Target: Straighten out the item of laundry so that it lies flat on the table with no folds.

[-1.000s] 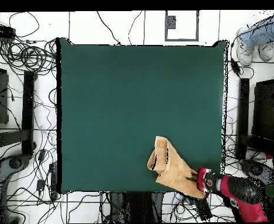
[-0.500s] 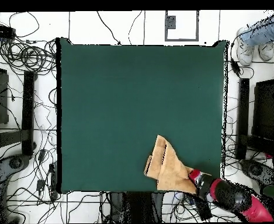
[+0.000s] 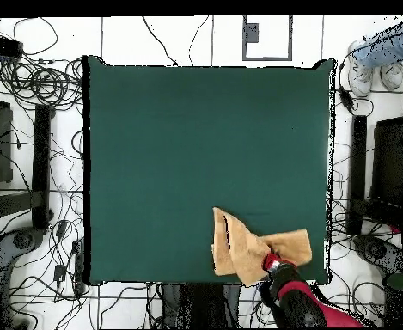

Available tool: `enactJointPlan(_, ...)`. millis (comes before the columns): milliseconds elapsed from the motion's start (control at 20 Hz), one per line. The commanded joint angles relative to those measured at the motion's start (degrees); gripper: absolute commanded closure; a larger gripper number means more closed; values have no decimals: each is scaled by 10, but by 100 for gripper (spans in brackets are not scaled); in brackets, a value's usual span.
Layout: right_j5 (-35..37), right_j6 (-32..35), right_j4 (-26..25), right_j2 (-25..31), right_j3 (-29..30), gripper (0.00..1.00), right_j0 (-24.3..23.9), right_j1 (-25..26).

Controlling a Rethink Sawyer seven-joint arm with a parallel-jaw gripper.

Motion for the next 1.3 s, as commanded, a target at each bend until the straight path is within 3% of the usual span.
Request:
enactJointPlan(50, -429, -178, -5, 7, -200, 100, 128, 150)
enactJointPlan(250, -440, -99, 10, -24, -219, 100, 157, 156)
enactJointPlan(400, -458, -74, -15, -34, -241, 100, 167, 165)
enactJointPlan(450, -520, -100, -46, -61, -234, 100, 146, 213)
enactJointPlan(600, -559, -114, -63, -72, -274, 100, 162, 261)
enactJointPlan(650, -547, -98, -63, -73, -270, 100, 167, 238)
enactJointPlan(900, -524, -50, -83, -83, -295, 100, 181, 231)
enactJointPlan(1300, -529, -71, -125, -103, -325, 100, 223, 215)
